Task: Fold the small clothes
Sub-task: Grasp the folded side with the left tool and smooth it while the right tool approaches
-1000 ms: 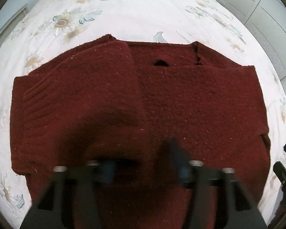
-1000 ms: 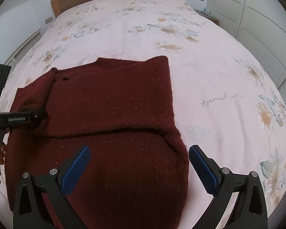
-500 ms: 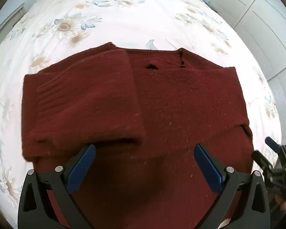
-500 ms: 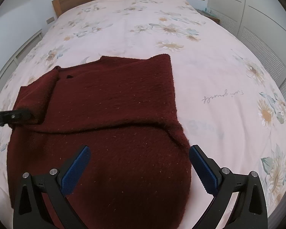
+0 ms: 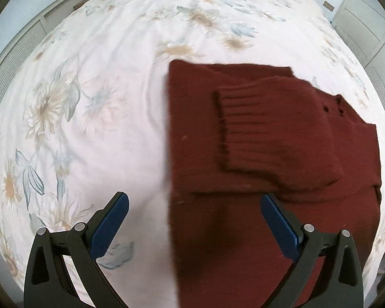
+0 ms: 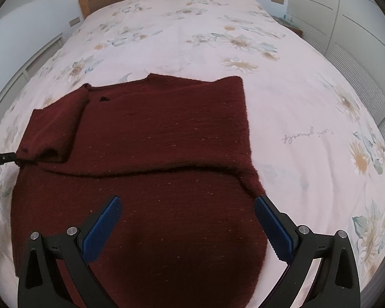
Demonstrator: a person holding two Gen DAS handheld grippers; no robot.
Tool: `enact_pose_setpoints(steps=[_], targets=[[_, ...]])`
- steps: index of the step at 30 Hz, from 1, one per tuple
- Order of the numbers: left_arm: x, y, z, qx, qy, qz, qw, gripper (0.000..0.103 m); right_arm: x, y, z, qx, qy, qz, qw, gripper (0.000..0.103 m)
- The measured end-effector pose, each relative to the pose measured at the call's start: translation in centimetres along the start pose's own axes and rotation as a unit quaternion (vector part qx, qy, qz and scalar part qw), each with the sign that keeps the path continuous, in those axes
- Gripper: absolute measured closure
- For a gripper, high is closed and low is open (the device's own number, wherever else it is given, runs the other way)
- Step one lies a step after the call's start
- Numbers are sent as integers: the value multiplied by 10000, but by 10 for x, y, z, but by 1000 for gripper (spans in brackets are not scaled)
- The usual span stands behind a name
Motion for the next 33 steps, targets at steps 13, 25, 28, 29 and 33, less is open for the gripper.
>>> enact_pose_setpoints(steps=[13,25,28,29,33], targets=[[55,4,-2,252,36,167,9995,34,4,26,-3,-295,197,-180,9992,0],[55,-15,6,493,74,-375,9981,90,10,120,53,-1021,1,189,9946,0],[55,-12,6,401,114,-456,9981,90,11,158,76,-1329,-120,419,9902,0],[52,-2,4,377,121,-487,9980,90,12,170,81,-1418,-136,498,9885,0],[57,-1,6,453,125,-417,9980,90,34,229,93,-1885,81,854,9783,0]])
Point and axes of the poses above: each gripper's, at about its wrist camera, not at the fingertips, and x roughly the way its jaws point, y to its left, z to its top, the point moved 9 cm from there along x, roughly the way its jaws point, and after that the axes turned 3 degrees about -x, right-handed, at the moved point
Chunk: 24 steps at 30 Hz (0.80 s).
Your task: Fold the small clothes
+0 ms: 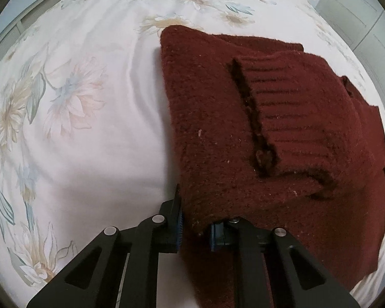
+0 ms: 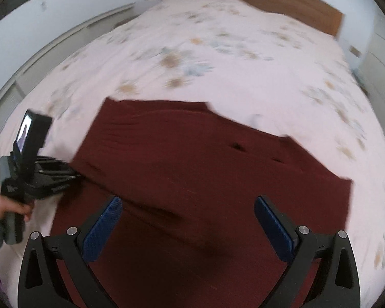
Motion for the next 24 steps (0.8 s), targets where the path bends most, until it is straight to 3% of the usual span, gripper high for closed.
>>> enact_pose_setpoints(steps=[6,12,17,19,23,24], targets=[[12,-11,8,-27,43,21,10000,89,48,52,17,-442,395,293,9978,0],[17,-7,9,-76,75,-46,9999,89,78,74,19,-535,609,428,9958,1],[14,-4,13,-139,103,-154,9997,88,93,76,14,-538,848,323,9944,12],[15,-3,13,-136,110,-149,9997,88,96,74,14,-474,853,306,9948,24],[14,3,10,-146,105,-148,9997,88,99,68,14,-456,821,236,9953,35],[15,3,10,-150,104,-146,9997,88,100,69,13,-541,818,189,9950,43]])
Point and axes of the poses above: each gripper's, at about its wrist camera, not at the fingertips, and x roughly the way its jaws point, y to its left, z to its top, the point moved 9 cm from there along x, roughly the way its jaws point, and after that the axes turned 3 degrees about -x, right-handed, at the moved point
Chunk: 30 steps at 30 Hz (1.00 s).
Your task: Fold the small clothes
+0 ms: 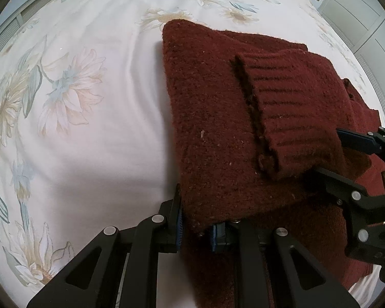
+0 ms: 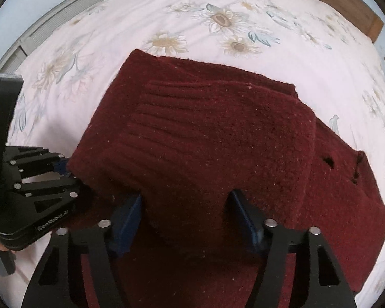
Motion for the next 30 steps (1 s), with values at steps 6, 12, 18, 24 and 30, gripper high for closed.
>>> enact_pose_setpoints(steps=[6,12,18,24,30], targets=[[-1,-2,-2,-74,18,-18,10000,87,-12,-11,1,90,-198,-50,9998,84],[-2,-3,-3,-61,-27,-15,10000,87,-58,-62,-8,1132,-740,291,9904,85],[-12,-6,-9,31,-131,89,9999,88,-104,-118,-33,1741,-1149,80,9780,85],[-16,-20,-13,424,-219,412,9980,89,-107,-162,-68,2350,-1203,-71,9645,86],[-16,-27,-18,520,-199,459,9974,89,-81,-180,-109,2836,-919,57,9545,86]])
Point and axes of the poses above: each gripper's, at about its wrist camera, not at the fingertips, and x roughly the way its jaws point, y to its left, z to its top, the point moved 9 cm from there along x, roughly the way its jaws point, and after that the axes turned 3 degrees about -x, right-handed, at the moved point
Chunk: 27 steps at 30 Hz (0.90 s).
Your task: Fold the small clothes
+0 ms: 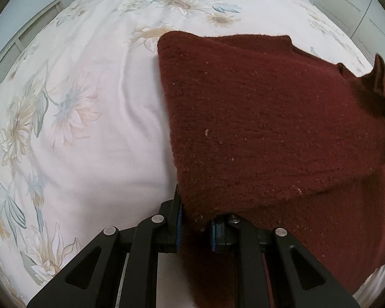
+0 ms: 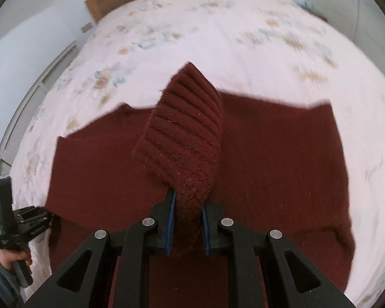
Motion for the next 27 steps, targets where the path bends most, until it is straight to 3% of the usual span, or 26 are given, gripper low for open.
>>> enact_pose_setpoints(steps=[3,6,11,17,21,24,26,27], targets=[[5,-1,0,-95,65,-25,9999,89,17,-15,-13,258,203,35,9995,84],[12,-1,7,-147,86,-38,9998,89,25,-28,-21,444,255,-33,9987,75],[13,2,12,-169,103,-35,9998,88,17,-59,-26,597,260,-493,9967,70],[11,9,10,-343,121,-33,9993,86,5,-82,-39,722,275,-467,9959,62],[11,12,9,-561,214,-34,9982,81,-3,-94,-48,689,290,-683,9949,57],[5,14,8,-636,280,40,9976,63,-13,-104,-51,676,327,-897,9931,40],[-6,13,8,-639,191,12,9978,34,-23,-104,-49,623,190,-833,9944,30],[-16,7,8,-643,151,14,9978,28,-30,-103,-47,555,114,-838,9949,23]])
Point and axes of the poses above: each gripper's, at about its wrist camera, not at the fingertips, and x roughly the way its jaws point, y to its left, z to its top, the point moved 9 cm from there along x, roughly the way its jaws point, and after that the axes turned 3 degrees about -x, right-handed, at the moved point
